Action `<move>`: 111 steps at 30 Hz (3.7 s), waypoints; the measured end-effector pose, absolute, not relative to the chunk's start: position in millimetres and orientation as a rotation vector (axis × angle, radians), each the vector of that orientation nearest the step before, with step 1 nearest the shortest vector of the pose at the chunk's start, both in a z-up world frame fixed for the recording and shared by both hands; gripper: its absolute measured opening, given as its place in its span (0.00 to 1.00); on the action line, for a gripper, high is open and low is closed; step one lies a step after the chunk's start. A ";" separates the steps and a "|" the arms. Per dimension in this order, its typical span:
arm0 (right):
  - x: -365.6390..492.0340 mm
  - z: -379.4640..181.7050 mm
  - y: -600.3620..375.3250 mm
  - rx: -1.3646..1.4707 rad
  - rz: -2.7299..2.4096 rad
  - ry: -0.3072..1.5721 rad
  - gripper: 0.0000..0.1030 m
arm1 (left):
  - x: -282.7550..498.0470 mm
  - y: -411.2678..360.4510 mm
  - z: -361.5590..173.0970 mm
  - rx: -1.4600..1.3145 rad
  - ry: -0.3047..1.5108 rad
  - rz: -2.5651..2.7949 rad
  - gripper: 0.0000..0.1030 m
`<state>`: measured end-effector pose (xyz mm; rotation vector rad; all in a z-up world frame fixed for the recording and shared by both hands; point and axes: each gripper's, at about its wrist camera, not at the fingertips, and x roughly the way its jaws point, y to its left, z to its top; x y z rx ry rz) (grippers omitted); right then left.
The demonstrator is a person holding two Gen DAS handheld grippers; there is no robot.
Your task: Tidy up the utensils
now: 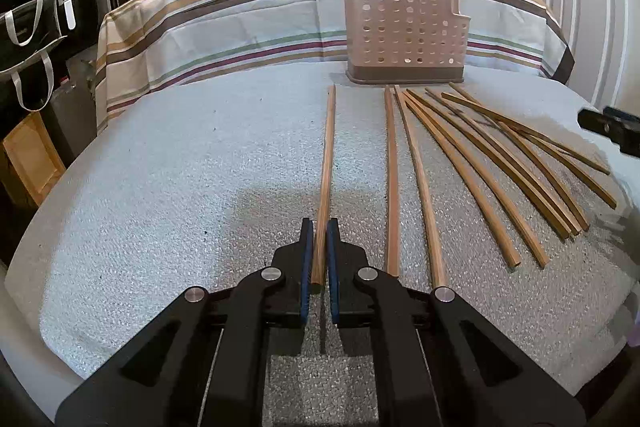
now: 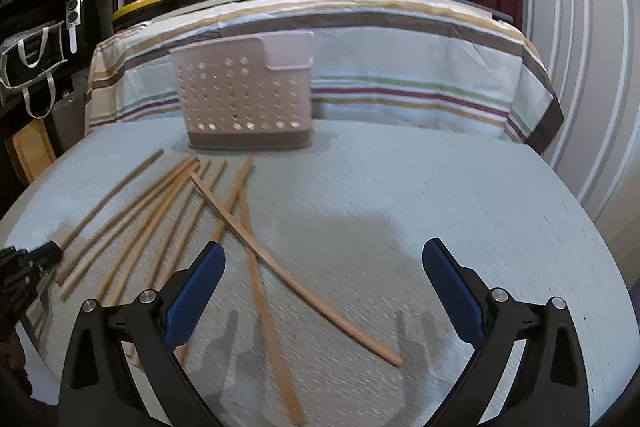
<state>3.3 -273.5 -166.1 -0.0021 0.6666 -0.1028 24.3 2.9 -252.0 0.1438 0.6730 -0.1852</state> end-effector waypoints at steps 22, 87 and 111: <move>-7.2 -195.2 -291.5 0.033 -0.048 0.855 0.34 | 27.2 1.5 -250.3 0.146 0.683 -0.176 0.07; -60.1 -203.2 -291.8 0.081 0.077 0.630 0.29 | 18.1 3.2 -254.8 0.135 0.665 -0.171 0.06; -69.2 -192.6 -275.6 0.022 0.110 0.563 0.07 | 8.7 10.3 -250.0 0.114 0.614 -0.160 0.06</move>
